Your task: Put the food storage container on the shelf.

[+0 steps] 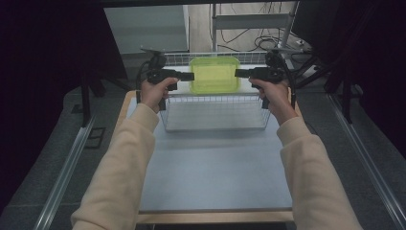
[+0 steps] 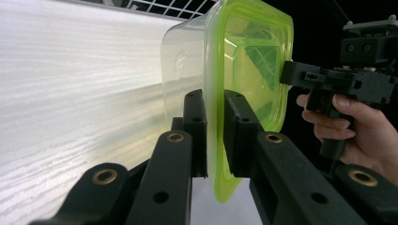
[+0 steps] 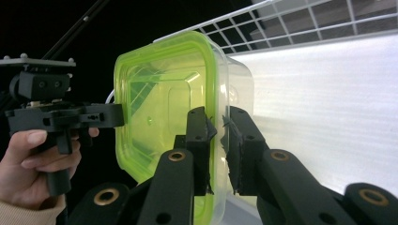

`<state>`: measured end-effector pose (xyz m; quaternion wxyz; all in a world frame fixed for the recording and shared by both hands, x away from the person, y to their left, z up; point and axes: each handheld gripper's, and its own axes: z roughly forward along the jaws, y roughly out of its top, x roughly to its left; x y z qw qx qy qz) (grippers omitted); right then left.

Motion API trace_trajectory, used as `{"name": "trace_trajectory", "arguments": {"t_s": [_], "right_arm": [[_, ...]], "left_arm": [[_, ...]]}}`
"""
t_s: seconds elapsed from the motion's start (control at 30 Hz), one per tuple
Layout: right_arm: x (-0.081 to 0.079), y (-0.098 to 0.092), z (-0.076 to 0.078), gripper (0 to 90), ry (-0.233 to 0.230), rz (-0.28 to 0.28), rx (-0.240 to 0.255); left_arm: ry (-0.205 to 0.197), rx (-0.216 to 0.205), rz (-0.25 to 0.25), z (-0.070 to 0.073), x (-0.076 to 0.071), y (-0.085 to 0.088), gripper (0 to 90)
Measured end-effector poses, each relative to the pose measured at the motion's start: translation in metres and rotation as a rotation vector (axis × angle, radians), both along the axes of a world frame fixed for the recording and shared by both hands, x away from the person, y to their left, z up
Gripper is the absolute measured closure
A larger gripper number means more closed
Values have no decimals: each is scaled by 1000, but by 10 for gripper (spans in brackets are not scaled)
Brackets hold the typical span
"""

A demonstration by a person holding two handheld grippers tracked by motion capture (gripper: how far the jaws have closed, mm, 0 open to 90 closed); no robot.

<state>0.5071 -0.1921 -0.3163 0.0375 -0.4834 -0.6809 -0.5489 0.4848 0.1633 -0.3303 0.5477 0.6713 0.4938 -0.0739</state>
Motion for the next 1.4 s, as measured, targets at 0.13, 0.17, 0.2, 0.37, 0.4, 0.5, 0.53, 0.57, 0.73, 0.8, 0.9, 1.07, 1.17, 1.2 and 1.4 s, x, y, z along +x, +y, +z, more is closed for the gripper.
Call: {"name": "trace_trajectory", "arguments": {"t_s": [0.13,0.17,0.2,0.37,0.4,0.5,0.53,0.57,0.73,0.8,0.9,1.07,1.17,1.2,1.4], "right_arm": [[3,3,0,790,0,-13,-13],[5,4,0,785,-7,-18,-22],[6,5,0,782,-6,-19,-25],[11,8,-4,758,-20,-47,-38],[12,8,-5,756,-20,-50,-36],[14,9,-7,740,-22,-57,-36],[14,10,-8,717,-28,-62,-47],[14,11,-8,701,-30,-66,-60],[13,14,-11,611,-57,-98,-104],[12,14,-11,574,-68,-102,-106],[8,14,-9,516,-89,-107,-120],[-16,11,1,400,-194,-90,-137],[-36,5,3,377,-245,-42,-152],[-43,3,3,371,-262,-25,-157],[-86,-18,-9,344,-302,43,-155]], "left_arm": [[0,-6,28,-1,6,0,802],[1,-10,33,-2,6,0,798],[3,-14,40,-3,8,-1,794],[14,-23,65,-5,13,-4,771],[14,-28,68,-6,14,-4,768],[20,-35,71,-7,16,-4,752],[24,-34,73,-9,18,-5,741],[24,-34,73,-9,18,-5,725],[24,-24,93,-15,21,-9,644],[16,-34,96,-16,21,-10,510],[-2,-23,124,-14,19,-8,411],[-99,6,155,-2,-3,4,291],[-126,17,140,1,-17,9,272],[-158,35,131,2,-34,14,267],[-198,53,83,-7,-79,20,259]]}}
